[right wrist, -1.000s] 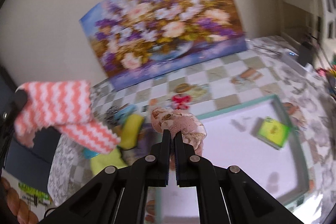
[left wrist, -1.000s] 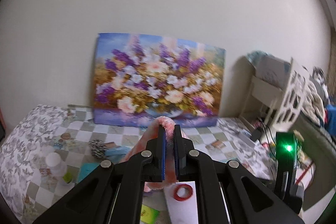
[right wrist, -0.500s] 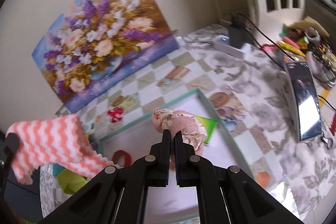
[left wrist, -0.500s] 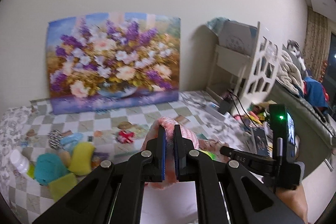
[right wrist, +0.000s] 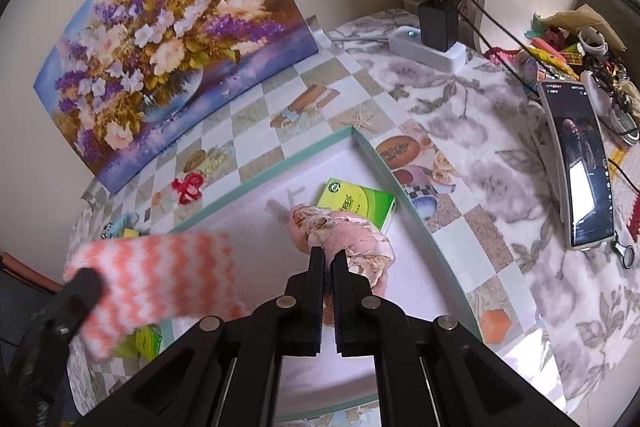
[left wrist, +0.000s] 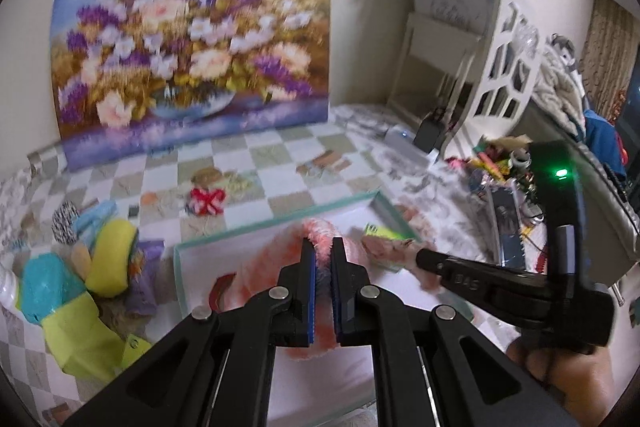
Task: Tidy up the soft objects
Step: 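Lift and carry the towel with the left tool while the right tool carries the floral cloth to the tray, then open the left tool to lay the towel in the tray while the right tool releases the floral cloth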
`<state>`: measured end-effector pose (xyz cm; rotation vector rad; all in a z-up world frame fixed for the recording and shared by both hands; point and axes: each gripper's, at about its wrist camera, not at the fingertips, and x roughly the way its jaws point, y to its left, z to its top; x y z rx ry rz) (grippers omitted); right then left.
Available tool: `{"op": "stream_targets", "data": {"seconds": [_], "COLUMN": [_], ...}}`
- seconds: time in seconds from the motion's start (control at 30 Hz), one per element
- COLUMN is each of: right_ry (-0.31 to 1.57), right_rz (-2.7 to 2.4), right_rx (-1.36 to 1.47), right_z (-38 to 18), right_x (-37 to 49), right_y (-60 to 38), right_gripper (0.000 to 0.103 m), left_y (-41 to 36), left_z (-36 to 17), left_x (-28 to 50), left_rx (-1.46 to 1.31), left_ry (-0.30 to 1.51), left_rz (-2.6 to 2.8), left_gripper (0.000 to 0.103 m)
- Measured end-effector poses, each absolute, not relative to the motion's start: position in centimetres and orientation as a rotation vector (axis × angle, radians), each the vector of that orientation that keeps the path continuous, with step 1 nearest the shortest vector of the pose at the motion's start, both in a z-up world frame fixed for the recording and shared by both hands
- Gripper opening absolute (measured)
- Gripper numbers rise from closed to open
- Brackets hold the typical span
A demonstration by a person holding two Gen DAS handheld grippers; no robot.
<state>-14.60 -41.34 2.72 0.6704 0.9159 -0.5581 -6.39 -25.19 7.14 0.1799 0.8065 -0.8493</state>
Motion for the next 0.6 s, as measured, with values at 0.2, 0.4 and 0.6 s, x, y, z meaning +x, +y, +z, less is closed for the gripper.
{"op": "stream_targets", "data": {"seconds": [0.2,0.4,0.6], "right_ry": [0.963,0.998,1.081], "right_rz": [-0.540,-0.527,-0.513], "right_rx": [0.665,0.660,0.656], "right_z": [1.5,0.4,-1.7], "right_x": [-13.7,-12.7,-12.1], "right_y": [-41.0,-40.8,-40.4], "right_gripper": [0.004,0.004,0.004], "left_y": [-25.8,-26.4,-26.6], "left_z": [4.4,1.5,-1.2], "left_x": [-4.9,-4.0,-3.7], "left_rx": [0.197,0.251,0.308], "left_ry": [0.889,0.961,1.048], "left_rz": [-0.808,-0.760,-0.731], "left_gripper": [0.006,0.006,0.006]}}
